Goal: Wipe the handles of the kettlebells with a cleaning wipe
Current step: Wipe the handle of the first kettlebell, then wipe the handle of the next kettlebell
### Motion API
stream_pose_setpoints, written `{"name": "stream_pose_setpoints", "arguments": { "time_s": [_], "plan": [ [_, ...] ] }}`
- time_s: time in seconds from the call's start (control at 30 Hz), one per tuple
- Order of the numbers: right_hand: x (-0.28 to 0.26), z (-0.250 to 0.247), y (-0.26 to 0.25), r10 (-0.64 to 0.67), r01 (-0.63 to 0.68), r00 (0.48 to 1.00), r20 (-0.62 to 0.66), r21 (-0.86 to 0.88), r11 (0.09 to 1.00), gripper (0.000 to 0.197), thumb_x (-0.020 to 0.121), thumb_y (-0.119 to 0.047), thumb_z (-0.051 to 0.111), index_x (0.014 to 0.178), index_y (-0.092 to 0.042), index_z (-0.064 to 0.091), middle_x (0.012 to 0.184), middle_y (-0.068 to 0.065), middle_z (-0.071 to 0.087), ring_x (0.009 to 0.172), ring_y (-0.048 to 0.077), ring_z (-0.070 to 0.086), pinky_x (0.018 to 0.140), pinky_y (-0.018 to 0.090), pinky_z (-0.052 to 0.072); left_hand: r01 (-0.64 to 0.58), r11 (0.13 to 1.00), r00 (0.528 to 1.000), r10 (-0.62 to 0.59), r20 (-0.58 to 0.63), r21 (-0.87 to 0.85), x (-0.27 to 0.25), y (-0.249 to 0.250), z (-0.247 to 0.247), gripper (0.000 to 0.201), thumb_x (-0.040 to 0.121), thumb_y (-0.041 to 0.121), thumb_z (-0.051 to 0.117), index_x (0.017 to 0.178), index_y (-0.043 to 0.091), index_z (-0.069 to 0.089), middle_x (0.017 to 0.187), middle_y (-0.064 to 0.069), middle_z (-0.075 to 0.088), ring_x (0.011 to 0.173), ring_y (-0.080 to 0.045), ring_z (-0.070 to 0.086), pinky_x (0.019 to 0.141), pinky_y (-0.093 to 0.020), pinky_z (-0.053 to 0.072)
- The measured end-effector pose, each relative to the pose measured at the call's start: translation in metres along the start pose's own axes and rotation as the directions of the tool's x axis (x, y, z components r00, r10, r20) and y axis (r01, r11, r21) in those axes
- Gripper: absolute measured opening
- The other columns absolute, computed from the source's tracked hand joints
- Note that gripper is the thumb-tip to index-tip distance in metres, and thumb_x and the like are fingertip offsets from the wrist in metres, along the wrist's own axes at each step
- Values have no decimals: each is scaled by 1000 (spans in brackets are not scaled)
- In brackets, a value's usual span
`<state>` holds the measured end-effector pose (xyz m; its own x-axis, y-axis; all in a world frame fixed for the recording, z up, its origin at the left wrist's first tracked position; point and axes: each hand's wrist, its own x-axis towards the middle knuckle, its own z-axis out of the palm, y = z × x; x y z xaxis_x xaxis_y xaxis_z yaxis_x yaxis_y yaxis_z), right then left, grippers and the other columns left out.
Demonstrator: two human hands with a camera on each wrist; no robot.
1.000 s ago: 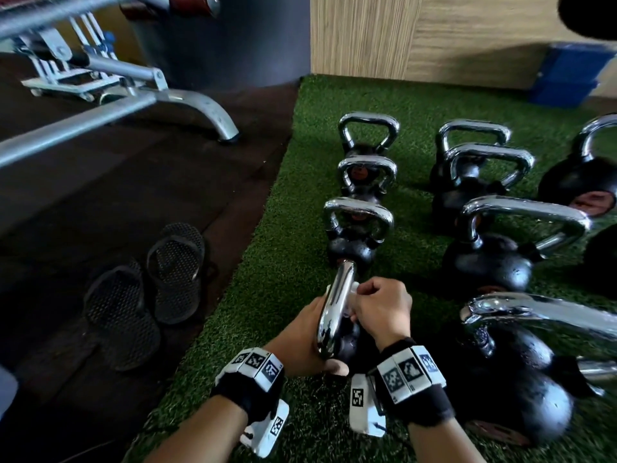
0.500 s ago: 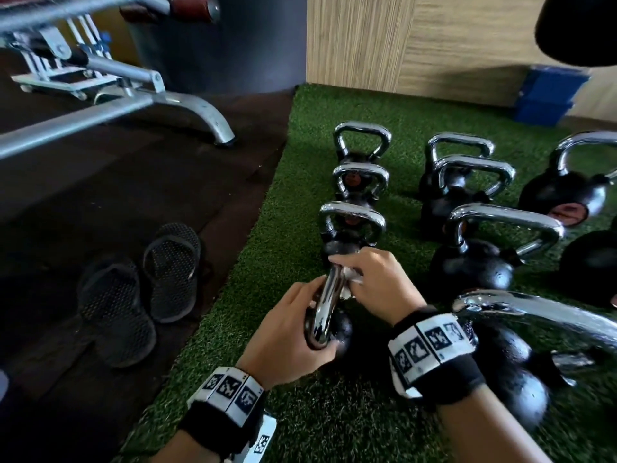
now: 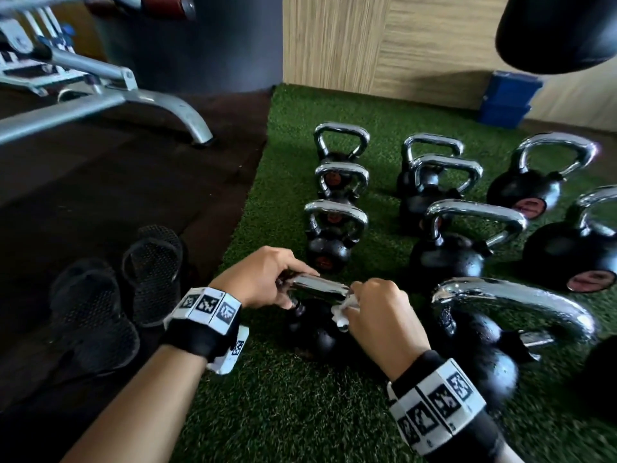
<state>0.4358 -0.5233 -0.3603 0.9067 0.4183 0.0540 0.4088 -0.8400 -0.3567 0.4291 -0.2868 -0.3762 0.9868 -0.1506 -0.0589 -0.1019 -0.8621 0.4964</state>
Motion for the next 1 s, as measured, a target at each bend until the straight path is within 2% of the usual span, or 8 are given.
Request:
{"name": "stream_pose_setpoints", "arguments": {
  "time_s": [0.13,0.27,0.37,0.53,0.63,0.8,0.9,1.0],
  "plan": [
    [-1,-17,3,-55,52,996,65,55,997,11,85,-27,70,92,-19,73,86,-4,67,85,18,69,65,22,48,-32,997,999,30,-21,-77,-7,-2,2,73,73,12,87,128,54,63,97,24,57,90,6,58,82,-12,41],
    [18,-85,6,-187,213,972,-141,205,955,20,81,-33,78,100,-38,79,82,-24,68,70,-14,60,61,-2,39,-41,993,994,52,97,-108,-3,-5,-24,81,74,-7,59,122,58,63,116,27,58,107,1,59,96,-24,49],
    [53,-137,6,-220,245,966,-136,207,947,18,81,-34,78,95,-45,78,70,-28,61,69,-6,63,57,5,45,71,996,987,-63,149,-51,17,-6,-56,88,60,-9,43,109,61,63,126,25,58,119,3,56,100,-43,51],
    [139,-156,16,-248,242,968,32,135,961,22,83,-22,67,97,-33,81,83,-20,68,69,-10,60,57,2,41,276,961,954,-275,119,5,88,-4,-100,54,79,-2,51,89,47,72,108,20,70,85,10,63,72,-19,52],
    [180,-143,25,-256,245,963,88,116,962,28,83,-17,64,105,-27,78,87,-9,72,70,-3,57,58,1,37,315,942,908,-335,253,116,131,-1,-130,34,82,4,68,93,35,73,103,14,72,89,1,66,76,-24,54],
    [218,-118,28,-219,213,976,5,210,954,18,79,-13,63,88,-22,76,81,-3,73,81,16,67,73,26,51,472,881,829,-433,354,-26,161,0,-158,32,87,-12,61,106,13,67,105,-6,69,85,-15,67,71,-25,57],
    [228,-102,27,-234,227,972,8,212,951,17,79,-14,65,86,-22,78,85,-5,67,88,17,65,75,21,44,527,849,798,-475,371,-48,158,-11,-152,31,87,-8,64,107,15,63,108,-11,73,88,-16,70,74,-28,60],
    [234,-86,24,-212,197,976,52,214,957,15,80,-16,65,85,-20,78,85,-6,56,89,18,63,74,17,40,544,839,778,-502,378,-7,149,-26,-133,38,81,5,78,110,25,62,108,3,74,91,-14,73,75,-26,60]
  ]
}}
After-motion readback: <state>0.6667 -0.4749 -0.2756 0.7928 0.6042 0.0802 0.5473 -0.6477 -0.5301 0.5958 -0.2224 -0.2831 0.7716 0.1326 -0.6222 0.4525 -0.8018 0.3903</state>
